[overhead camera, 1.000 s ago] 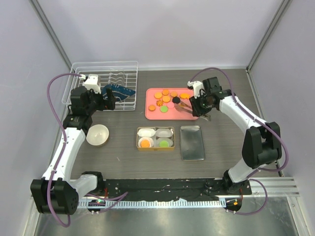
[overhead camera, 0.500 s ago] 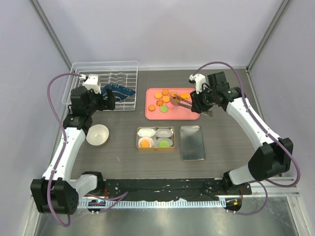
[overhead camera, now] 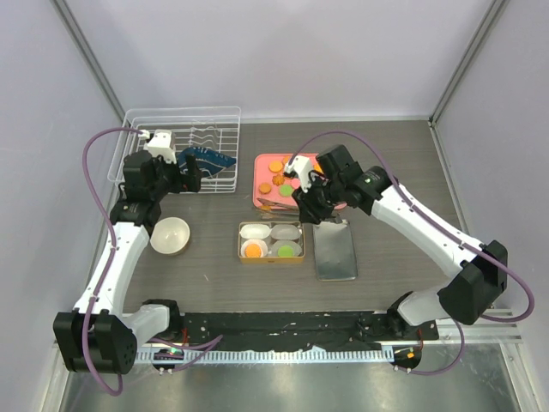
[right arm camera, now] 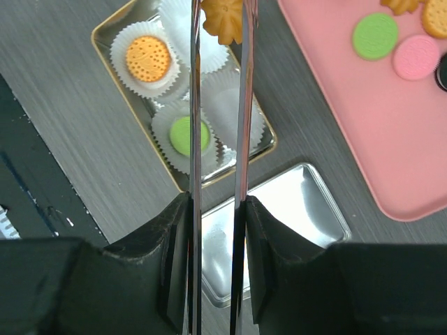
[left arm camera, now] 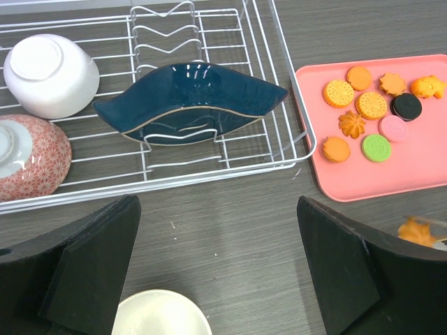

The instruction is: Pack the cookies

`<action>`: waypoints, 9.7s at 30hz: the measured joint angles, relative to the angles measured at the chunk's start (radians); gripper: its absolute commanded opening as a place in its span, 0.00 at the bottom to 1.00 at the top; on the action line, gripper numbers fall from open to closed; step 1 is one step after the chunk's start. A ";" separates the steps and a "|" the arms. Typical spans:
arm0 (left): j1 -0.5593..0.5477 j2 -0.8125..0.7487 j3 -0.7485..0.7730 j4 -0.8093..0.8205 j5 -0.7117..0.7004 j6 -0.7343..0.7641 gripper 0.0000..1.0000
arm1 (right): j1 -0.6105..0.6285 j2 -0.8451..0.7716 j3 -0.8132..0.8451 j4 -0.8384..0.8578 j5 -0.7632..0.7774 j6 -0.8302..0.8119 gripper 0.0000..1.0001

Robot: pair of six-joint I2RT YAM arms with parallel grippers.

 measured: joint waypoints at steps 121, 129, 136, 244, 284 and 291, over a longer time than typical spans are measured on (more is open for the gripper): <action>0.000 0.010 0.000 0.000 0.000 0.003 1.00 | -0.382 0.266 0.082 0.174 0.114 -0.045 0.52; 0.000 0.011 0.000 0.000 0.000 0.004 1.00 | -0.382 0.325 0.086 0.181 0.069 -0.043 0.52; 0.000 0.011 0.000 0.000 0.000 0.004 1.00 | -0.382 0.351 0.112 0.183 0.044 -0.040 0.52; 0.000 0.013 0.000 0.000 0.000 0.007 1.00 | -0.382 0.183 0.033 0.164 0.013 -0.054 0.32; 0.000 0.013 0.000 -0.001 0.000 0.006 1.00 | -0.091 -0.209 -0.264 -0.021 -0.068 -0.078 0.33; 0.000 0.013 0.000 -0.001 0.000 0.006 1.00 | -0.086 -0.211 -0.274 -0.014 -0.068 -0.078 0.32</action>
